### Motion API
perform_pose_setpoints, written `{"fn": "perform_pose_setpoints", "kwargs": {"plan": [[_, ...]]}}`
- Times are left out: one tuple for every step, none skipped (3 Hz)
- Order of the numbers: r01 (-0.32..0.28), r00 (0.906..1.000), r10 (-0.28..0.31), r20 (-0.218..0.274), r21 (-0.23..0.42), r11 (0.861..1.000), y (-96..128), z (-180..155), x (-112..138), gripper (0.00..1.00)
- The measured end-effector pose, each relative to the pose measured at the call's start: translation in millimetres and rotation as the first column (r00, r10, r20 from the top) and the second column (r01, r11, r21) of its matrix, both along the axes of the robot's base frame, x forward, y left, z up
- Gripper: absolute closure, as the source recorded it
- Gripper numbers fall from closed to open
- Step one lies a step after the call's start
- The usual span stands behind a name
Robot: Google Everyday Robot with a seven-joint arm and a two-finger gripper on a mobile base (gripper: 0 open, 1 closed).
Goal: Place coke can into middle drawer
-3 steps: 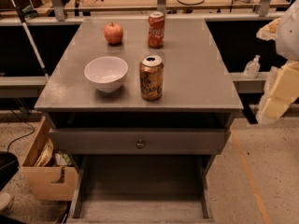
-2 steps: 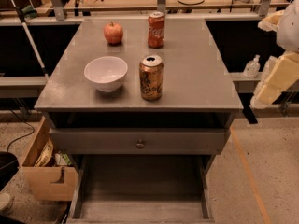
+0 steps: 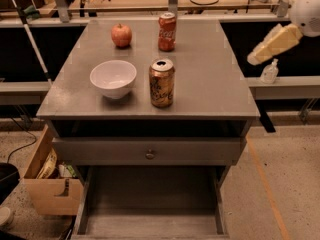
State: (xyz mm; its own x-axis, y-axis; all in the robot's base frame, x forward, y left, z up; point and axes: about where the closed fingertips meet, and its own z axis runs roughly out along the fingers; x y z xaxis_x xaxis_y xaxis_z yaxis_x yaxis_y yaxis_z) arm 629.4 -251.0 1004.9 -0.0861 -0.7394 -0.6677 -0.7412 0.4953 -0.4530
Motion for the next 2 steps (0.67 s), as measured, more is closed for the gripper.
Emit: {"fn": "perform_pose_setpoints", "kwargs": {"plan": [[0.015, 0.9969, -0.034, 0.071, 0.253, 0.967, 9, -2, 67, 0.0], [0.019, 0.9969, -0.041, 0.067, 0.297, 0.955, 8, -12, 80, 0.0]]}}
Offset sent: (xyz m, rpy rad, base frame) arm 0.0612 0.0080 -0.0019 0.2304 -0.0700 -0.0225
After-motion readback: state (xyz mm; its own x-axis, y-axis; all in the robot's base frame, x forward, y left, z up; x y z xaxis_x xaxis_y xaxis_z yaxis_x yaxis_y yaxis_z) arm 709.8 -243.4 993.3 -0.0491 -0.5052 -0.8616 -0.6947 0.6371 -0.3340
